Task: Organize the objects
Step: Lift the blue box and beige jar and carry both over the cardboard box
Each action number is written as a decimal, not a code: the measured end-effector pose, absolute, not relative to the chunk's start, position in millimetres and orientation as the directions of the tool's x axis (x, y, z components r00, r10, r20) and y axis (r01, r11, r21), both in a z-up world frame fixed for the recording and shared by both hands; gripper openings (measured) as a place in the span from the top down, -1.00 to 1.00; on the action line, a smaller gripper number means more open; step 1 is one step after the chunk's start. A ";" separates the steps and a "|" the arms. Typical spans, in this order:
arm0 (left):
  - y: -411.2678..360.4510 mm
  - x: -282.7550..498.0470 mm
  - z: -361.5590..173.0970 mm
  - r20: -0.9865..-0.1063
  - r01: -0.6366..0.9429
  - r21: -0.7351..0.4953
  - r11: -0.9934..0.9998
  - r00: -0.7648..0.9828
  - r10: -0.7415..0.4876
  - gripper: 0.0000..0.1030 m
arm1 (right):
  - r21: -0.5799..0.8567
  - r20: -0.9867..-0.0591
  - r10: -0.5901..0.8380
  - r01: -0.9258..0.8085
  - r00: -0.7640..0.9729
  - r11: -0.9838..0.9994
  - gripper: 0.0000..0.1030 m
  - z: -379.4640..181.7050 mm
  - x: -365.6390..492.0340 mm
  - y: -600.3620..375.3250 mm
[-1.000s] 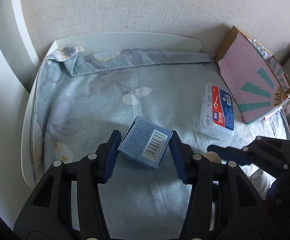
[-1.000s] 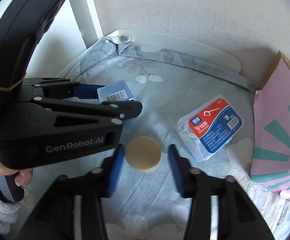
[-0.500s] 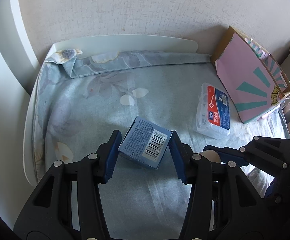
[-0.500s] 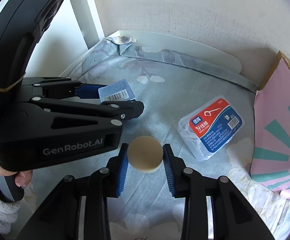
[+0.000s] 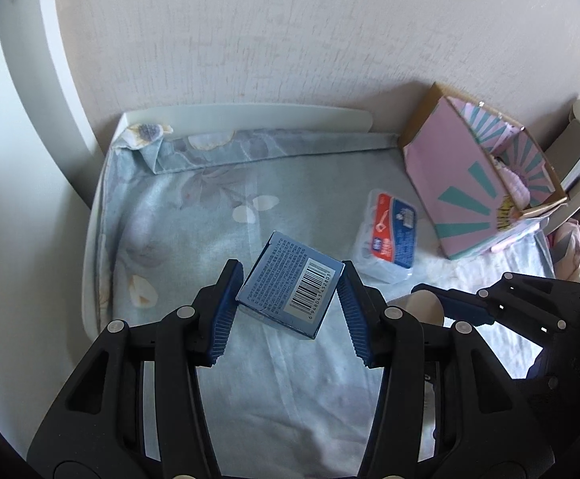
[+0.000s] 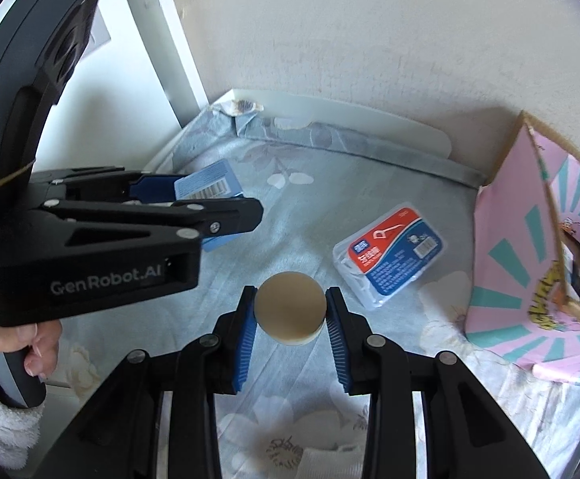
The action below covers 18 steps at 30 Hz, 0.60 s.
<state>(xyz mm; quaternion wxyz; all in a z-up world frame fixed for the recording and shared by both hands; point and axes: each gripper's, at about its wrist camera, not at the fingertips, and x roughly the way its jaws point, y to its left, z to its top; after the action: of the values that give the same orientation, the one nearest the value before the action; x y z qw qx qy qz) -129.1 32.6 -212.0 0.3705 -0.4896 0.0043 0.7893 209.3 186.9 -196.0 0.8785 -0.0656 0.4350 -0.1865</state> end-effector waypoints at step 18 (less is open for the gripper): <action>27.8 -103.7 -136.4 -0.750 -0.571 -0.364 -0.736 -0.289 0.595 0.12 | -0.257 -0.719 -0.389 0.299 0.576 0.919 0.39 -121.4 178.9 201.3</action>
<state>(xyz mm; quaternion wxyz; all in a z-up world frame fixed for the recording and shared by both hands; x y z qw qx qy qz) -103.7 27.8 -136.4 0.3633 -0.4727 -0.0127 0.8027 178.9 201.3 -121.4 0.8860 -0.0536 0.4177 -0.1942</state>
